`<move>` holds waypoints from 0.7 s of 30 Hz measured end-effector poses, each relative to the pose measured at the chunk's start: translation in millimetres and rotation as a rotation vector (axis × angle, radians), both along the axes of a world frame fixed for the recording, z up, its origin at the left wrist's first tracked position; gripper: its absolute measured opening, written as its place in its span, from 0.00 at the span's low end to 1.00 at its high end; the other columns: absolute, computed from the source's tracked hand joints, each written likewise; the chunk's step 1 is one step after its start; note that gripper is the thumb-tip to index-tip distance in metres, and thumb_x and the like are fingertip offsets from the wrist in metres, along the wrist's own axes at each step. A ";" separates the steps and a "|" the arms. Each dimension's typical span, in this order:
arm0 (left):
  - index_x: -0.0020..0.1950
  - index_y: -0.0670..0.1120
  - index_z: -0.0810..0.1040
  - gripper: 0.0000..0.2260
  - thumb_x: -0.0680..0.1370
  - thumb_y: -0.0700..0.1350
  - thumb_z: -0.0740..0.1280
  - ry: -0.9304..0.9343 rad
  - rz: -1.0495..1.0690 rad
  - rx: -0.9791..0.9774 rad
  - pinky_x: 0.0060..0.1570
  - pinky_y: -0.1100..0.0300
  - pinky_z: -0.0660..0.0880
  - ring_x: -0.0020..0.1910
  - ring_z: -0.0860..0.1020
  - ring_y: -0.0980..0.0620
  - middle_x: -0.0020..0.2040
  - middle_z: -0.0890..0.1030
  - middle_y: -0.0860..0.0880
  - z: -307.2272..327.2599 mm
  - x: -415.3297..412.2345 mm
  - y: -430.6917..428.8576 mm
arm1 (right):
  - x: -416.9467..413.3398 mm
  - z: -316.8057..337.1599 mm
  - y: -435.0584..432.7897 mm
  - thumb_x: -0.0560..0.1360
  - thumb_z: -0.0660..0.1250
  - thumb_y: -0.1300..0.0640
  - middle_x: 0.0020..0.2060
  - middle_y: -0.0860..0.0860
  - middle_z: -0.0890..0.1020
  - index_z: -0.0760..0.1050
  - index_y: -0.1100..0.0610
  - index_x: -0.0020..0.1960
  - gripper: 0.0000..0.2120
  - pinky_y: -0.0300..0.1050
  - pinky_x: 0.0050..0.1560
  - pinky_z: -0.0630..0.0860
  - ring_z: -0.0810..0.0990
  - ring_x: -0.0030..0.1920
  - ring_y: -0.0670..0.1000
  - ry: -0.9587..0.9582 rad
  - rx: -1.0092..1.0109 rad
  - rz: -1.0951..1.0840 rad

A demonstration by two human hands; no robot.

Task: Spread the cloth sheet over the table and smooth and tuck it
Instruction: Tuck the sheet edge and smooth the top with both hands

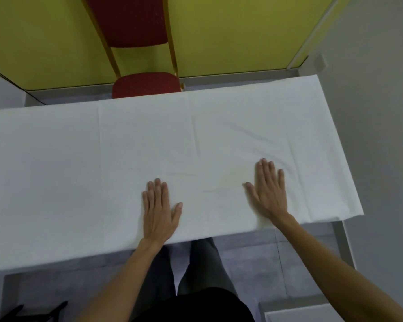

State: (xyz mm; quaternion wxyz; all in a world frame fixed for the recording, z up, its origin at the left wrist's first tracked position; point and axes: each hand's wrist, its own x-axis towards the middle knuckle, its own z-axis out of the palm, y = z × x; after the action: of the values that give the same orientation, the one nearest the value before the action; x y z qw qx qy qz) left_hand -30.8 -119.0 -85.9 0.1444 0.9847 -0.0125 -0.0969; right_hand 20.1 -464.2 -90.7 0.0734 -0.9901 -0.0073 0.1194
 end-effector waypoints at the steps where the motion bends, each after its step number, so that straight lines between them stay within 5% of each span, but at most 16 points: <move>1: 0.79 0.36 0.52 0.34 0.81 0.58 0.52 -0.004 -0.031 -0.002 0.76 0.38 0.50 0.80 0.46 0.40 0.81 0.49 0.39 0.0 1.7 -3.5 | 3.4 0.6 -11.6 0.83 0.46 0.37 0.80 0.53 0.40 0.37 0.57 0.80 0.36 0.61 0.78 0.42 0.38 0.80 0.53 0.000 0.005 -0.044; 6: 0.80 0.37 0.51 0.34 0.82 0.58 0.52 -0.004 -0.054 -0.061 0.77 0.40 0.51 0.80 0.47 0.42 0.81 0.49 0.40 7.4 17.0 -16.4 | 19.2 14.5 -16.4 0.81 0.43 0.34 0.80 0.58 0.48 0.42 0.61 0.80 0.39 0.64 0.78 0.44 0.43 0.80 0.57 -0.022 0.089 -0.266; 13: 0.80 0.38 0.54 0.32 0.82 0.57 0.54 -0.002 -0.134 -0.012 0.76 0.42 0.52 0.80 0.47 0.44 0.81 0.51 0.42 -0.9 30.4 -26.3 | 6.5 2.8 96.9 0.83 0.49 0.41 0.81 0.56 0.48 0.46 0.60 0.81 0.34 0.61 0.78 0.46 0.44 0.80 0.56 -0.065 0.144 0.151; 21: 0.80 0.39 0.53 0.34 0.82 0.61 0.49 -0.048 0.034 0.086 0.77 0.41 0.53 0.80 0.49 0.43 0.81 0.51 0.42 -8.8 25.9 86.2 | 27.4 2.3 -11.5 0.81 0.42 0.34 0.81 0.55 0.49 0.46 0.57 0.81 0.38 0.64 0.77 0.46 0.45 0.80 0.56 -0.029 -0.009 -0.120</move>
State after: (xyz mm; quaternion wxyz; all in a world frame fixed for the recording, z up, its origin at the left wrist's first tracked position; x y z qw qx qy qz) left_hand -4.9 -32.8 -94.7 0.1033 0.9921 0.0047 -0.0713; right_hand 47.6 -475.7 -88.5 0.0756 -0.9907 0.0516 0.1004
